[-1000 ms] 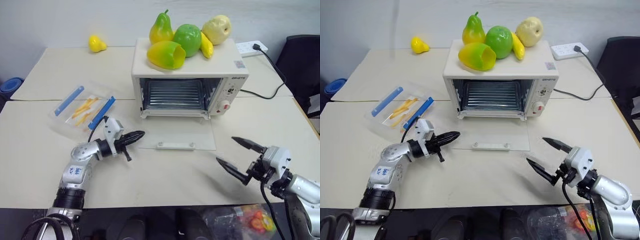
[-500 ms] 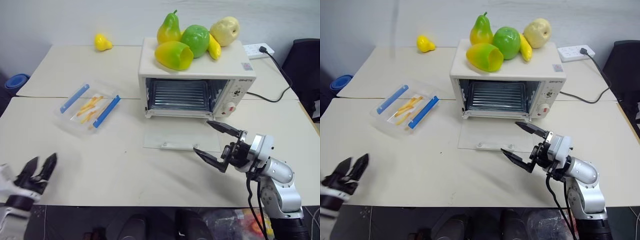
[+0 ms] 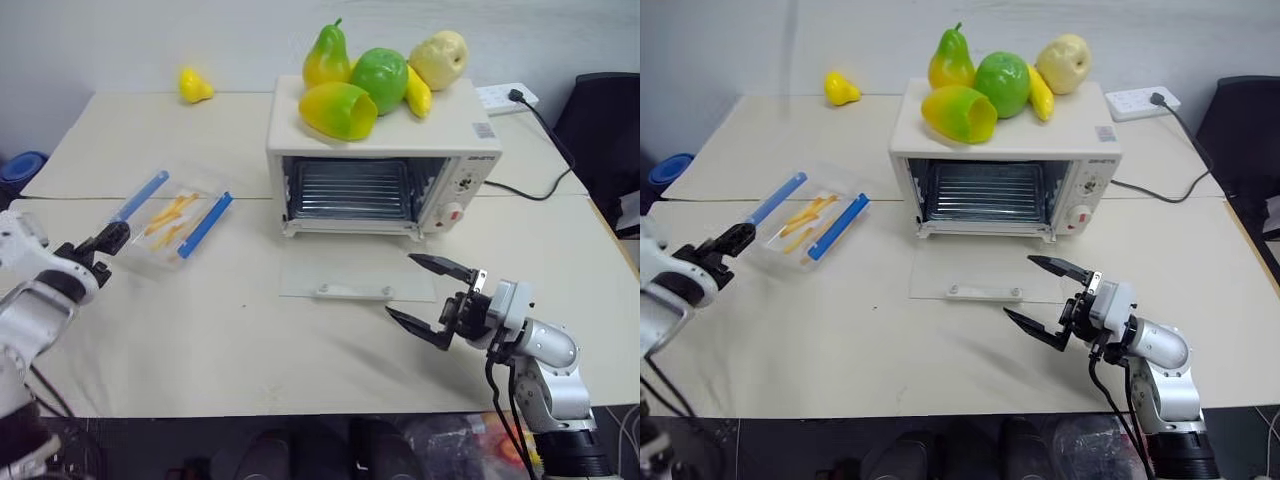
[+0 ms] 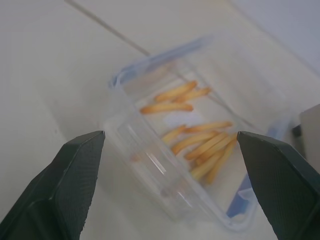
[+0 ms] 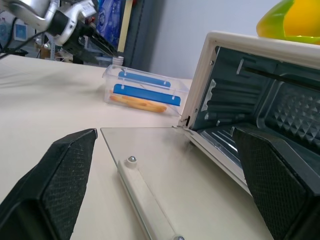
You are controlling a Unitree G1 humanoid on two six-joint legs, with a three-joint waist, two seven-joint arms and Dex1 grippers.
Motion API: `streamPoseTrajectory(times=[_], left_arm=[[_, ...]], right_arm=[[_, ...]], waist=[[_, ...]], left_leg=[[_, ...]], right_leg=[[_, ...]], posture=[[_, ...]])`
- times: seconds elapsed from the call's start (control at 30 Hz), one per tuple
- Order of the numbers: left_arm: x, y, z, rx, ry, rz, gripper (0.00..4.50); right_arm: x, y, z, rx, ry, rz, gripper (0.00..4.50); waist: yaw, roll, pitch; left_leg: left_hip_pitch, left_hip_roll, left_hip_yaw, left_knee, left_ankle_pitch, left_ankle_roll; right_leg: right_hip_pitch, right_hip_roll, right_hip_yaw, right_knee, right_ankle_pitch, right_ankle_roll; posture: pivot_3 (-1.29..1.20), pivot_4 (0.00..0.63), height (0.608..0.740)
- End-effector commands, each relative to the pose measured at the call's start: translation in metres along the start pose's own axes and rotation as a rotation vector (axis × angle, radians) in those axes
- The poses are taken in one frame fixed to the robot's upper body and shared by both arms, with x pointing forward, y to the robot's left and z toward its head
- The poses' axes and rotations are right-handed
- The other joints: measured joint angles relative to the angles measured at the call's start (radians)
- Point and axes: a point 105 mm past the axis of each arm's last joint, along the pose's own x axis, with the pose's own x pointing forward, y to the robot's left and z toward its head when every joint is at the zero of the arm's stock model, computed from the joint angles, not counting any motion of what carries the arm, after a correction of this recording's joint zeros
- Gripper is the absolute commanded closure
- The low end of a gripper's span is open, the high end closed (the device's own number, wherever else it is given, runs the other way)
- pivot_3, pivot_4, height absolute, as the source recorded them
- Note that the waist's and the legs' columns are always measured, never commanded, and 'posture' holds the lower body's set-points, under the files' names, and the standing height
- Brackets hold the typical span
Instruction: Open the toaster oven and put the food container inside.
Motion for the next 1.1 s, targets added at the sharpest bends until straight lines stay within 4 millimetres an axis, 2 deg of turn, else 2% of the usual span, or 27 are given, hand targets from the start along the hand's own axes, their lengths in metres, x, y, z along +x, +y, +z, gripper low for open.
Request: streamPoseTrajectory(times=[0.03, 0.17, 0.27, 0.5, 0.67, 0.77, 0.9, 1.0, 1.1], left_arm=[[0.013, 0.003, 0.004, 0.016, 0.081, 0.072, 0.01], [0.027, -0.005, 0.007, 0.021, 0.111, 0.088, 0.01], [0.032, -0.005, 0.008, 0.020, 0.115, 0.097, 0.61], [0.033, 0.008, 0.012, -0.016, 0.101, 0.134, 2.80], [0.029, 0.016, 0.025, -0.006, 0.072, 0.126, 4.22], [0.022, 0.019, 0.033, 0.102, 0.078, 0.106, 4.22], [0.004, 0.009, 0.046, 0.335, 0.100, 0.016, 4.22], [-0.012, -0.013, 0.040, 0.447, 0.172, -0.107, 4.22], [-0.028, -0.049, 0.018, 0.509, 0.291, -0.284, 4.22]], right_arm=[[0.001, 0.000, 0.008, -0.026, -0.032, -0.004, 0.00], [0.001, 0.000, 0.009, -0.029, -0.034, -0.028, 0.00], [0.000, 0.000, 0.009, -0.032, -0.028, -0.045, 0.00], [-0.001, 0.001, 0.010, -0.032, -0.015, -0.067, 0.00], [-0.002, 0.001, 0.011, -0.032, -0.005, -0.064, 0.00], [-0.003, -0.001, 0.010, -0.030, 0.003, -0.066, 0.00], [-0.008, -0.004, 0.007, -0.023, 0.032, -0.065, 0.00], [-0.016, -0.007, 0.004, -0.019, 0.070, -0.085, 0.00], [-0.031, -0.009, 0.000, -0.012, 0.111, -0.121, 0.00]], waist=[[-0.006, 0.000, 0.000], [-0.004, 0.000, 0.000], [-0.004, 0.000, 0.000], [-0.004, 0.000, 0.000], [-0.004, 0.000, 0.000], [-0.007, -0.001, 0.000], [-0.005, -0.001, 0.000], [0.000, -0.001, 0.000], [0.010, -0.001, 0.000]], left_leg=[[0.000, 0.000, 0.000, 0.000, 0.000, 0.000], [0.000, -0.001, 0.000, 0.001, 0.000, 0.000], [0.000, -0.001, 0.000, 0.001, 0.000, -0.001], [0.000, -0.001, 0.000, 0.001, 0.001, -0.001], [0.000, -0.001, 0.000, 0.001, 0.001, -0.002], [0.000, 0.000, 0.000, 0.001, 0.000, -0.002], [-0.001, -0.001, 0.000, 0.000, 0.000, -0.002], [-0.001, -0.001, 0.000, 0.000, 0.000, -0.002], [-0.002, -0.001, -0.002, 0.000, 0.000, -0.001]], right_leg=[[0.000, 0.000, 0.000, 0.001, 0.000, 0.000], [0.000, 0.000, 0.000, 0.001, 0.000, 0.000], [-0.001, 0.000, 0.000, 0.001, 0.000, 0.000], [-0.001, -0.001, 0.000, -0.001, 0.000, 0.000], [-0.001, -0.001, 0.000, -0.001, 0.000, 0.000], [-0.001, 0.000, 0.000, -0.001, 0.000, 0.000], [-0.002, -0.001, 0.001, -0.001, 0.000, 0.000], [-0.001, -0.002, 0.001, -0.003, 0.000, 0.000], [0.000, -0.002, 0.001, -0.003, 0.000, 0.000]], posture=[[0.00, 0.150, 0.740], [0.00, 0.150, 0.740], [0.00, 0.150, 0.740], [0.00, 0.150, 0.740], [0.00, 0.150, 0.740], [0.00, 0.150, 0.740], [0.00, 0.150, 0.740], [0.00, 0.150, 0.740], [0.00, 0.150, 0.740]])
